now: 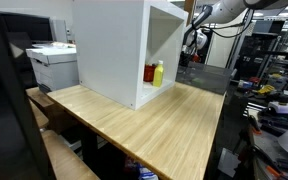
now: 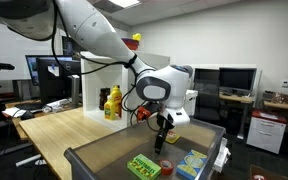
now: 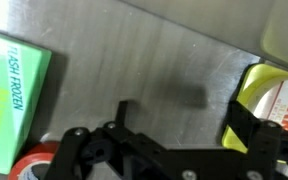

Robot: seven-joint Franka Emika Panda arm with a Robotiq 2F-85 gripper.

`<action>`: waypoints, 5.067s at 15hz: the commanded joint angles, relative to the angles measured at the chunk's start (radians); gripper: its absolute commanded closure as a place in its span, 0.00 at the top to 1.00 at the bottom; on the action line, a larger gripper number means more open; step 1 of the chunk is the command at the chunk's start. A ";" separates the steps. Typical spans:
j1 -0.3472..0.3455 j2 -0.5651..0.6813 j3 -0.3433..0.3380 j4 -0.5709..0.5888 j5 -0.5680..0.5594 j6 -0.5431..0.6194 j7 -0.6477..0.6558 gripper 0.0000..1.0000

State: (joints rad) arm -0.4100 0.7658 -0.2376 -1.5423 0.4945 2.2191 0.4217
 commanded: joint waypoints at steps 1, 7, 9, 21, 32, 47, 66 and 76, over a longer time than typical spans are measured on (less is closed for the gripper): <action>0.001 0.010 0.001 0.020 -0.019 -0.010 0.031 1.00; -0.001 0.021 0.006 0.036 -0.013 -0.009 0.031 1.00; 0.000 0.023 0.008 0.040 -0.013 -0.008 0.032 1.00; 0.000 0.041 0.011 0.076 -0.012 -0.008 0.074 1.00; -0.007 0.076 0.000 0.122 -0.017 -0.011 0.113 1.00; 0.008 0.086 -0.018 0.110 -0.044 -0.015 0.162 1.00; 0.025 0.078 0.006 0.119 -0.072 -0.045 0.153 1.00; 0.023 0.054 0.026 0.114 -0.054 -0.029 0.127 1.00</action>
State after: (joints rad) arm -0.3849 0.8444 -0.2280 -1.4172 0.4354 2.1975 0.5603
